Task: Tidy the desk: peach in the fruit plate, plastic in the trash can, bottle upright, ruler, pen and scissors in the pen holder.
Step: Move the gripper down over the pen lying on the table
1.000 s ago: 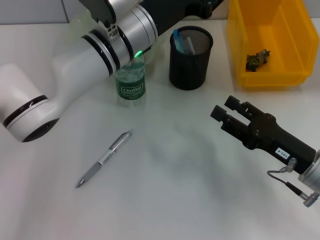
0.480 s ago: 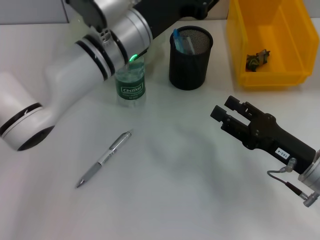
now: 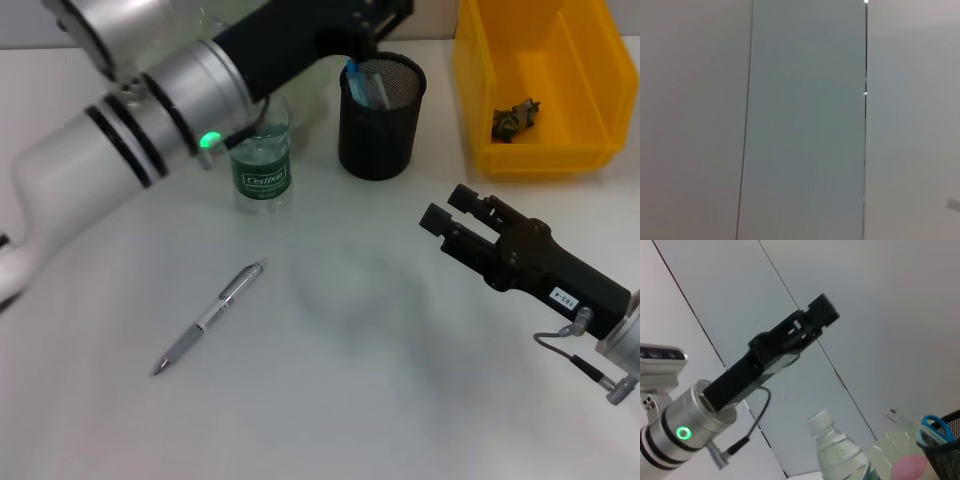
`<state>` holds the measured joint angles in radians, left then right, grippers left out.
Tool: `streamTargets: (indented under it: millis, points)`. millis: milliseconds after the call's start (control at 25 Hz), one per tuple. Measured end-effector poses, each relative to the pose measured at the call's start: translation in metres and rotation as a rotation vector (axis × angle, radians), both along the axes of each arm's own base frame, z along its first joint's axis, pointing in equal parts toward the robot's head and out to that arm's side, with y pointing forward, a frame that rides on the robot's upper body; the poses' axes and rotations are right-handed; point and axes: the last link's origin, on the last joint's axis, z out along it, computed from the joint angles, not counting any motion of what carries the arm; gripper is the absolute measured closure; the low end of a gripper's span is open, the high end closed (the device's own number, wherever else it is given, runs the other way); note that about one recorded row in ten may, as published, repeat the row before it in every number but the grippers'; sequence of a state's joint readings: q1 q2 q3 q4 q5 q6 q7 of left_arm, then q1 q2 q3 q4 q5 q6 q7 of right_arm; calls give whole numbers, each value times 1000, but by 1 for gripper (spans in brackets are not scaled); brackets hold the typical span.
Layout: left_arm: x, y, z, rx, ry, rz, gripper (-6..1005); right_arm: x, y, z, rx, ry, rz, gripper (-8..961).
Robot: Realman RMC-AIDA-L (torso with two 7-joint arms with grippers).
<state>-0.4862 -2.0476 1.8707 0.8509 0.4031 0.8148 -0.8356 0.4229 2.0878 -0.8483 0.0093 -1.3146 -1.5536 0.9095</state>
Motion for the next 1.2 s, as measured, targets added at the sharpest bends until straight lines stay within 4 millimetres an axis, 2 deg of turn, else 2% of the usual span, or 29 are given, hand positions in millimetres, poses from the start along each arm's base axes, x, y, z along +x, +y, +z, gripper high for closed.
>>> streamTargets:
  millis: [160, 360, 600, 680, 760, 880, 960, 1200]
  points:
    - [-11, 2, 25, -139, -57, 17, 524, -2, 3, 1, 2, -2, 9, 241]
    - [-23, -3, 40, -245, -27, -8, 525, -3, 4, 1, 2, -3, 13, 241]
    - [-35, -15, 48, -328, 44, -56, 525, -3, 5, 1, 3, -3, 15, 241]
    - [-48, -26, 54, -401, 112, -75, 525, -3, 5, 1, 1, -4, 16, 241]
    - [-55, -29, 58, -428, 144, -52, 525, -3, 5, 1, 0, -4, 17, 241]
    - [-64, -32, 61, -464, 208, 0, 526, -3, 5, 2, 0, -4, 18, 242]
    - [-71, -35, 58, -503, 319, 51, 526, -3, 5, 2, 0, -4, 19, 242]
    - [-76, -37, 49, -556, 500, 144, 526, -4, 6, 2, 2, -9, 27, 242]
